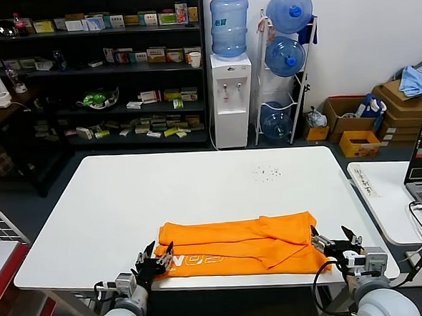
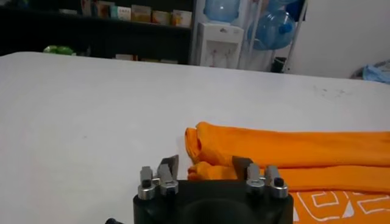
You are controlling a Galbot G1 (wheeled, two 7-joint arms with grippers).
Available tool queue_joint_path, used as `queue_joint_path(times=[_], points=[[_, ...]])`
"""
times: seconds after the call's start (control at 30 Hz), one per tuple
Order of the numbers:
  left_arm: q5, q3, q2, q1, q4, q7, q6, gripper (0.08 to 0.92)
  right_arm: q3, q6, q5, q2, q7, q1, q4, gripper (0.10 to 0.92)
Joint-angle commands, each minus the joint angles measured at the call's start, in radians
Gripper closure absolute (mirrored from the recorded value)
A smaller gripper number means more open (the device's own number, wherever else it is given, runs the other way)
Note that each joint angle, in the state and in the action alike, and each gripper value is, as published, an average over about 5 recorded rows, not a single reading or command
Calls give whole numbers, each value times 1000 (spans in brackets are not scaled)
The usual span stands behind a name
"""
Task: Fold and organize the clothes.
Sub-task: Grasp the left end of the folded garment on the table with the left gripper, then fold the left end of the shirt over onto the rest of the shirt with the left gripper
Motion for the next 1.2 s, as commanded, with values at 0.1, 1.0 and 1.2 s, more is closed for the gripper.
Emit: queue_joint_path(times=[0.1,1.0,1.2], points=[[-13,5,-11,0,14,-5,-4,523,2,0,3,0,0,-1,-2,203],[93,-152,201,-29,-92,2,76,882,-18,19,0,16,-4,41,-11,203],[141,-268,335,-28,104,48,29,882,-35,21,-2,20,-5,59,-21,203]])
